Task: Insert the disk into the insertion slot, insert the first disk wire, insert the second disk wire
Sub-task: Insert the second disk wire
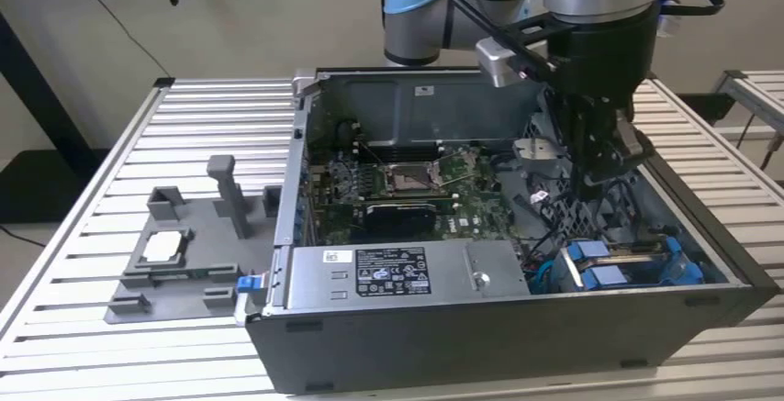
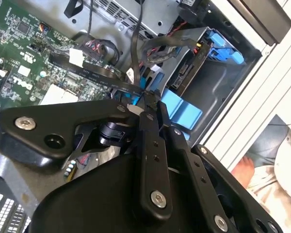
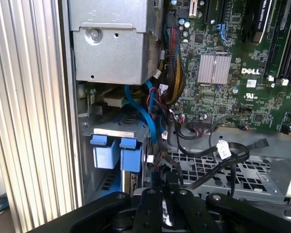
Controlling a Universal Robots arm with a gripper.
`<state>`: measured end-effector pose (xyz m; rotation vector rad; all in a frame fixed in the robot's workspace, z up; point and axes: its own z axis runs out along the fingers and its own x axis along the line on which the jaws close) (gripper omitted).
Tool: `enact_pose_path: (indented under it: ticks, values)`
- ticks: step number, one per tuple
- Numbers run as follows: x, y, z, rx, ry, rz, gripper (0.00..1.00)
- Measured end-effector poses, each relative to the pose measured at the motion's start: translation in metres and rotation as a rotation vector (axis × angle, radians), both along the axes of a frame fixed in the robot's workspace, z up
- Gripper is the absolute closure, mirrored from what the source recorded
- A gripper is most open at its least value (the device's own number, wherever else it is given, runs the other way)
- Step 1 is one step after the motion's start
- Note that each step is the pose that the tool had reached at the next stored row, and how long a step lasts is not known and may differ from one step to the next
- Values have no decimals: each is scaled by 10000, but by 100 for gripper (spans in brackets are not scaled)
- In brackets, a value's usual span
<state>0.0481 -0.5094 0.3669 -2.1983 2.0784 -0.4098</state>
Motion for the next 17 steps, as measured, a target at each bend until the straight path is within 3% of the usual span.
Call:
enact_pose_path:
  ticks: [8,13,17]
  values:
    - [84,-130,-17,12,312,0,84]
    - [141,-213,-36,60,427,1,84]
    - [209,-262,-47,175,502,2,84]
